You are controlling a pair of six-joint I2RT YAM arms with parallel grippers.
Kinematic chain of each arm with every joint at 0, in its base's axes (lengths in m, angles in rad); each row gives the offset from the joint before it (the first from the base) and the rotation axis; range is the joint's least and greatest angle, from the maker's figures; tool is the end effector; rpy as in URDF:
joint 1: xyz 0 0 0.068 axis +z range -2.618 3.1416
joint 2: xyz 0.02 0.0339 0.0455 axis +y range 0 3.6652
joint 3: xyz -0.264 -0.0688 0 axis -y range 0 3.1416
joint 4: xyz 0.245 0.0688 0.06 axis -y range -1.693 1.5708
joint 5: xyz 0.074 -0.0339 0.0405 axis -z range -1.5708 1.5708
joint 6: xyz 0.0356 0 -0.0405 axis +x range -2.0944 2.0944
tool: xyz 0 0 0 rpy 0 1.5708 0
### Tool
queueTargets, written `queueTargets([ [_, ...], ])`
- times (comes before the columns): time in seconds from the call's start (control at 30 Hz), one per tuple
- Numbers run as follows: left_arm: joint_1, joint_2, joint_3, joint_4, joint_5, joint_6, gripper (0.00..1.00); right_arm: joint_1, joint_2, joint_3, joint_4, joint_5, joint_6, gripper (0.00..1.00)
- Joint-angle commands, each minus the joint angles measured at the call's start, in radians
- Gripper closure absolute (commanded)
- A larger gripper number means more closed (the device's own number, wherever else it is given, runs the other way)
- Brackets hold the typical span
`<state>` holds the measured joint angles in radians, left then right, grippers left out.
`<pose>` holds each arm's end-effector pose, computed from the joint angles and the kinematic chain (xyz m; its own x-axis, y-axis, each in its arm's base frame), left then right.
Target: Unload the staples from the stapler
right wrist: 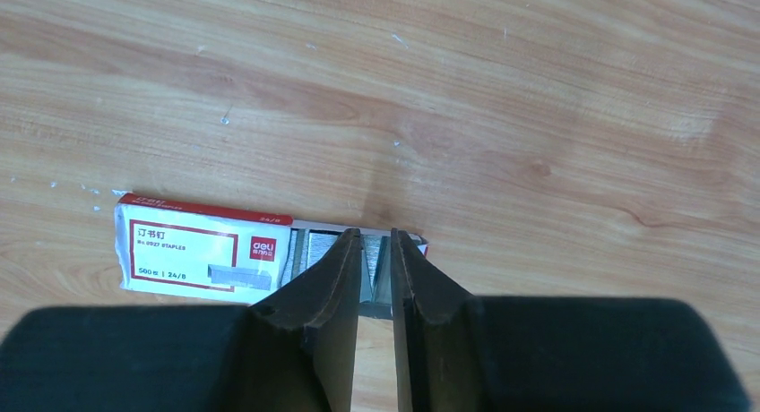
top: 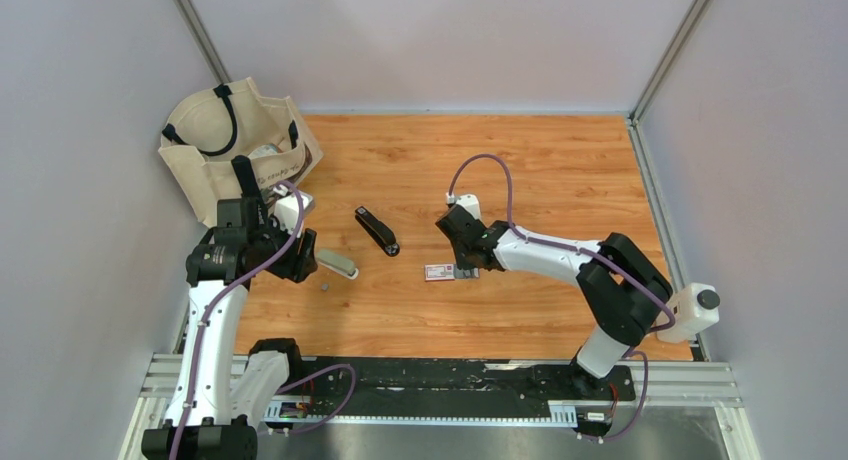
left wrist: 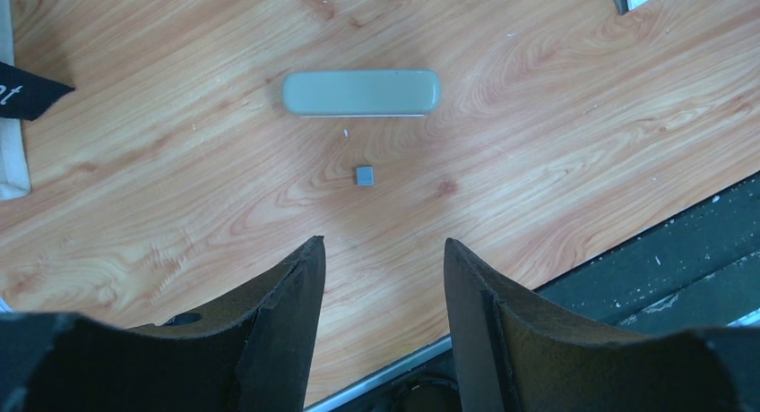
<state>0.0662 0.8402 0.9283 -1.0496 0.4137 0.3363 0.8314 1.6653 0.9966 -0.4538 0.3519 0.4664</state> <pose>0.1442 -0.0048 0.3040 -0.7167 0.2553 -0.6490 0.4295 0.8947 -0.1223 0.2253 0.2288 0.1747 -0.8090 -0.2607 -0.5268 -0.2565 0.9630 -0.0825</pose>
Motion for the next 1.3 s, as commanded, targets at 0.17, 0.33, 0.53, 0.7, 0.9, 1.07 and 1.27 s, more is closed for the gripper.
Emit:
queueTargets([
  [0.17, 0.004, 0.002, -0.002, 0.022, 0.020, 0.013, 0.40, -0.011, 0.005, 0.034, 0.040, 0.050, -0.008, 0.78],
  [0.33, 0.004, 0.007, -0.002, 0.020, 0.022, 0.013, 0.40, -0.012, 0.036, 0.057, 0.035, 0.042, -0.021, 0.78],
  [0.53, 0.004, 0.008, -0.002, 0.020, 0.020, 0.012, 0.40, -0.014, 0.054, 0.071, 0.027, 0.038, -0.028, 0.79],
  [0.7, 0.006, 0.004, -0.002, 0.020, 0.022, 0.012, 0.40, -0.014, 0.048, 0.056, 0.021, 0.051, -0.017, 0.82],
  [0.9, 0.004, 0.005, -0.002, 0.019, 0.022, 0.012, 0.40, -0.014, 0.016, 0.024, 0.024, 0.050, 0.005, 0.83],
  [1.07, 0.004, 0.002, -0.002, 0.020, 0.022, 0.013, 0.40, -0.014, 0.004, 0.013, 0.023, 0.047, 0.012, 0.83],
  [1.27, 0.004, -0.001, -0.003, 0.020, 0.022, 0.013, 0.40, -0.014, -0.012, 0.004, 0.015, 0.036, 0.020, 0.84],
])
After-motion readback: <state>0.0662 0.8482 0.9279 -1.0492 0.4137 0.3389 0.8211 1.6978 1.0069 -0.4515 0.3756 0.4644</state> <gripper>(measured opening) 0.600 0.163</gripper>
